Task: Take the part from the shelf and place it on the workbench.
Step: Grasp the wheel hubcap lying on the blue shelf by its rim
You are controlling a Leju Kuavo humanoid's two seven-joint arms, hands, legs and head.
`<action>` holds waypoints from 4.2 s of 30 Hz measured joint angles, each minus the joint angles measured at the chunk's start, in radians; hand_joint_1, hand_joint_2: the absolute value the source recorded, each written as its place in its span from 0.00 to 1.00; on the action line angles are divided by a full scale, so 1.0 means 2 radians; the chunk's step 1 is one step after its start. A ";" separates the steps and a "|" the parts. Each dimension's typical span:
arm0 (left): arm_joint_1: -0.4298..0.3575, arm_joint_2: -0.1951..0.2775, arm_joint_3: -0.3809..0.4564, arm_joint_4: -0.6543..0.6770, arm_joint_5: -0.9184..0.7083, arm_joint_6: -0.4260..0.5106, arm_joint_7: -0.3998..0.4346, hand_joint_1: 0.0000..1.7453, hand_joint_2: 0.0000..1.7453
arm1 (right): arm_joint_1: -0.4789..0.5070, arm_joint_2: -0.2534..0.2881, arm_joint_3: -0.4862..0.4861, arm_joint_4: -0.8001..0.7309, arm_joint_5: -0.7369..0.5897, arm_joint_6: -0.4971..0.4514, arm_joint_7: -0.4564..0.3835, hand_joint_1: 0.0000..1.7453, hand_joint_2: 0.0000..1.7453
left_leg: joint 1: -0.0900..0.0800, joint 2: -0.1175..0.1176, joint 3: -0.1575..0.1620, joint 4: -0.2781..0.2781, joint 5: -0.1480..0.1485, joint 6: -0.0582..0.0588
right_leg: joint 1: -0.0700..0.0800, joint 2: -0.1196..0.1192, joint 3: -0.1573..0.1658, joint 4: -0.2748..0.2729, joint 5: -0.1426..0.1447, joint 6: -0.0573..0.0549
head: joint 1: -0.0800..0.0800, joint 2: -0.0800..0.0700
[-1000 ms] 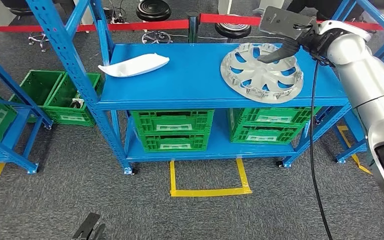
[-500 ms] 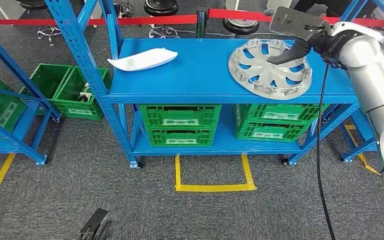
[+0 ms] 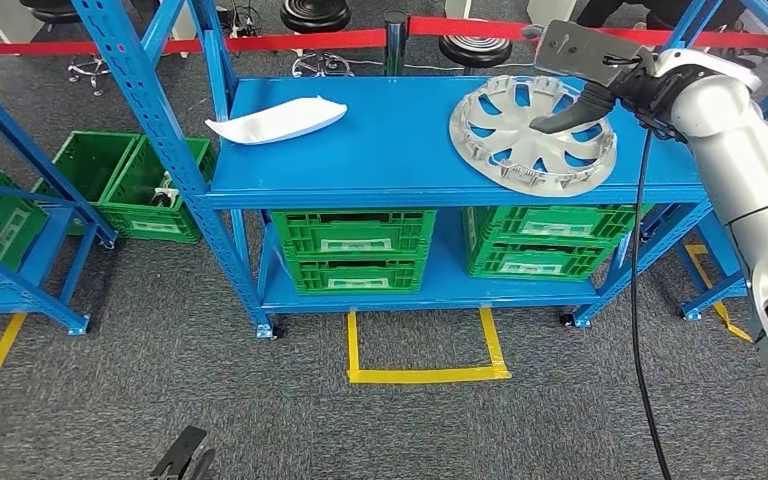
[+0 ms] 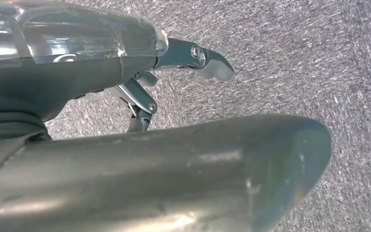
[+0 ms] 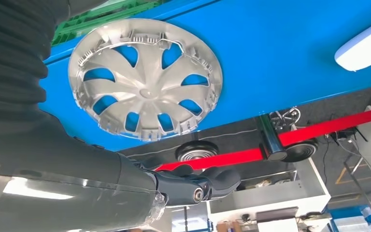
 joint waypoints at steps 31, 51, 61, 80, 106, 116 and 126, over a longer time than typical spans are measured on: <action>-0.006 -0.002 0.008 -0.001 -0.005 0.000 0.007 0.00 0.00 | -0.004 0.006 0.000 -0.001 -0.001 0.001 0.006 0.00 1.00 | -0.001 0.000 0.008 0.031 -0.044 -0.015 | -0.011 0.002 -0.019 -0.003 0.019 -0.008 | 0.002 0.000; -0.007 -0.002 0.013 0.000 -0.007 0.002 0.009 0.00 0.00 | 0.000 0.016 0.001 0.001 0.000 0.002 0.010 0.00 1.00 | 0.009 0.002 0.001 0.011 -0.010 -0.001 | -0.017 0.003 -0.078 0.143 -0.044 0.017 | 0.009 0.000; -0.006 -0.006 0.017 -0.001 -0.010 0.000 0.002 0.00 0.00 | -0.007 0.013 0.000 0.000 0.000 0.001 0.003 0.00 1.00 | 0.008 -0.001 0.012 0.024 -0.039 -0.018 | -0.010 0.003 -0.016 -0.005 0.022 -0.013 | 0.005 0.000; -0.004 -0.004 0.017 0.000 -0.011 0.001 0.000 0.00 0.00 | 0.001 0.016 0.001 0.003 -0.002 0.004 -0.003 0.00 1.00 | 0.017 0.002 -0.007 0.019 -0.010 -0.009 | -0.024 0.002 -0.063 0.141 -0.060 0.020 | 0.010 0.000; -0.004 -0.006 0.022 0.000 -0.015 0.011 0.015 0.00 0.00 | 0.009 0.011 0.012 0.005 0.129 -0.025 0.035 0.00 1.00 | 0.010 -0.003 0.028 0.002 -0.032 -0.018 | -0.010 0.002 -0.031 0.018 0.015 0.003 | -0.001 0.000; -0.005 -0.009 0.027 0.000 -0.023 0.013 0.025 0.00 0.00 | 0.054 -0.010 0.034 0.047 0.226 -0.035 0.032 0.00 1.00 | 0.010 -0.007 0.030 0.002 -0.031 -0.018 | -0.010 0.001 -0.028 0.016 0.016 0.003 | -0.002 0.000; -0.012 -0.012 0.029 -0.001 -0.030 0.011 0.033 0.00 0.00 | 0.094 -0.044 0.041 0.109 0.272 -0.039 0.020 0.00 1.00 | 0.009 -0.009 0.031 0.002 -0.032 -0.018 | -0.011 -0.001 -0.025 0.014 0.016 0.004 | -0.001 0.000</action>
